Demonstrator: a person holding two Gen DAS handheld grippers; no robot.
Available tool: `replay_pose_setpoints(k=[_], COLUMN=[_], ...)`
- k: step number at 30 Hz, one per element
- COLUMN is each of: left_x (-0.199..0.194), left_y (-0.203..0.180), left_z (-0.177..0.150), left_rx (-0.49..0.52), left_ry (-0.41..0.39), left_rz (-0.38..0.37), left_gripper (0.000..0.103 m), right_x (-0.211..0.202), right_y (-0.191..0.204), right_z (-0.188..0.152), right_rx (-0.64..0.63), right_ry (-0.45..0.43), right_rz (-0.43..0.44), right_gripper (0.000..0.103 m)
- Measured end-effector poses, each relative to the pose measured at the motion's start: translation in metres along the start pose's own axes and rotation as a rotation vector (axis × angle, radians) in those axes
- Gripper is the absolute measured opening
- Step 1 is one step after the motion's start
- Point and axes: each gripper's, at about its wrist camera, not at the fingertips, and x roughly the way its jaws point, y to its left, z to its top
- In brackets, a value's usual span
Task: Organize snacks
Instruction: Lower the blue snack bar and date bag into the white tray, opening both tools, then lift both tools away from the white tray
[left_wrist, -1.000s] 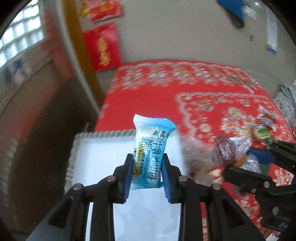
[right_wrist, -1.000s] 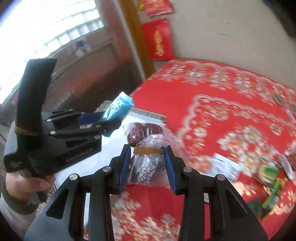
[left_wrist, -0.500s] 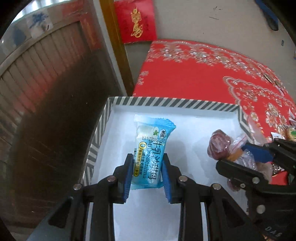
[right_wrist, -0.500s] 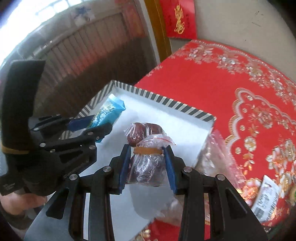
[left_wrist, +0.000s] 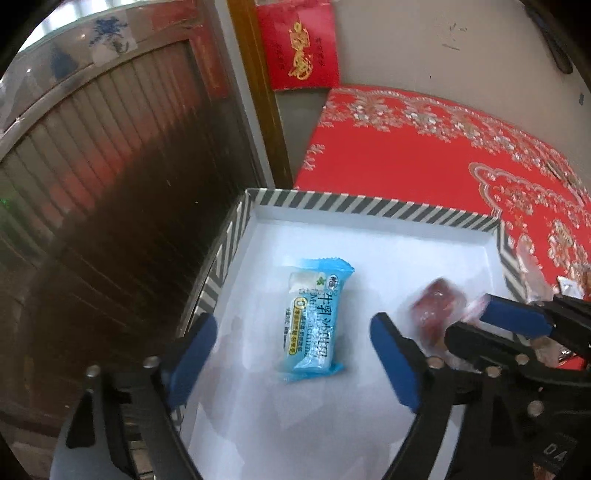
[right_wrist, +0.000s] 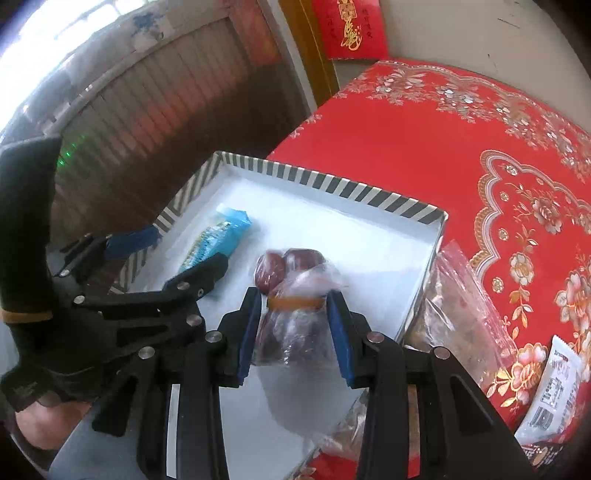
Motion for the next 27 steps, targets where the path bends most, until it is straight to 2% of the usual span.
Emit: replay_pose_setpoints(k=[1,5,9,12,16,18,19,20,23,24,27], left_x=[-0.003,-0.020,-0.050,-0.070,-0.094,-0.105,-0.111,-0.116,-0.130,-0.132,-0.140], left_y=[0.000,0.000,-0.003,-0.015,-0.040,-0.053,-0.060,-0.066,-0.088,-0.095,-0.125], left_z=[-0.001,-0.002,-0.006,-0.008,-0.012,-0.013,-0.013,-0.013,-0.011,-0.011,-0.012], left_rx=[-0.007,-0.042,-0.067,-0.060,-0.027,-0.018,-0.019,-0.018,0.005,0.019,0.087], left_ry=[-0.009,-0.050,-0.133,-0.174,-0.222,-0.249,-0.267,-0.285,-0.336,-0.342,-0.352], left_rz=[-0.005,-0.007,-0.025,-0.067,-0.119,-0.148,-0.155,-0.158,-0.150,-0.136,-0.079], left_gripper=[0.096,0.097,0.101,0.102,0.102,0.103,0.103,0.103,0.103,0.103,0.103], right_x=[-0.007,-0.027,-0.057,-0.095,-0.156,-0.193,-0.208,-0.227,-0.263,-0.271,-0.283], right_y=[0.000,0.000,-0.010,-0.021,-0.039,-0.051,-0.058,-0.067,-0.092,-0.098,-0.114], right_z=[0.000,0.002,-0.008,-0.024,-0.050,-0.070,-0.077,-0.090,-0.123,-0.127,-0.142], right_rx=[0.008,0.023,0.034,0.029,-0.013,-0.033,-0.028,-0.013,0.028,0.040,0.082], right_ry=[-0.019,-0.060,-0.136,-0.233,-0.395,-0.512,-0.557,-0.627,-0.765,-0.784,-0.740], right_rz=[0.007,0.028,0.026,-0.027,-0.153,-0.223,-0.247,-0.273,-0.258,-0.260,-0.320], right_gripper=[0.036,0.036,0.036,0.036,0.037,0.061,0.089,0.103,0.103,0.103,0.103])
